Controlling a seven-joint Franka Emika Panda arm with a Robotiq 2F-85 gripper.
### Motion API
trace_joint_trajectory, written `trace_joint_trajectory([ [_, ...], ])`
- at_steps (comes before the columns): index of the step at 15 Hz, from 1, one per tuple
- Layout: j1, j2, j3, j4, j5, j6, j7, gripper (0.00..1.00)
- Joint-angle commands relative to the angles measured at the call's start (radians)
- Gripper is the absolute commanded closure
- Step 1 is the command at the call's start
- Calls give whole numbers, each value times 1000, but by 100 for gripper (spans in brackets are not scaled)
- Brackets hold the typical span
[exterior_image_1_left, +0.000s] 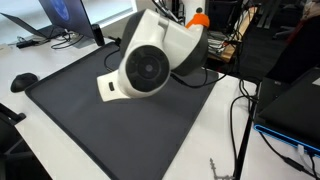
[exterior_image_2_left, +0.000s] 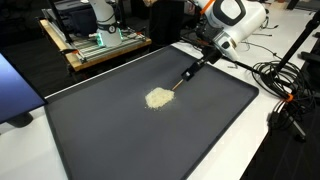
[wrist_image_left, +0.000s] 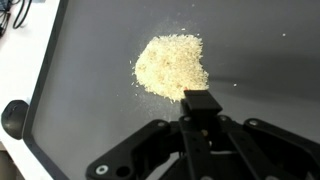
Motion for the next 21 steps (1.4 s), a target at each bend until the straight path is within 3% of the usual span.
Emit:
trace_joint_trajectory([
  [1,-99,-36,19,9,106,14,-113,97],
  [11,-367,-157,53,-78,374,172,-341,97],
  [21,-643,-276,131,-343,719,380,-688,97],
])
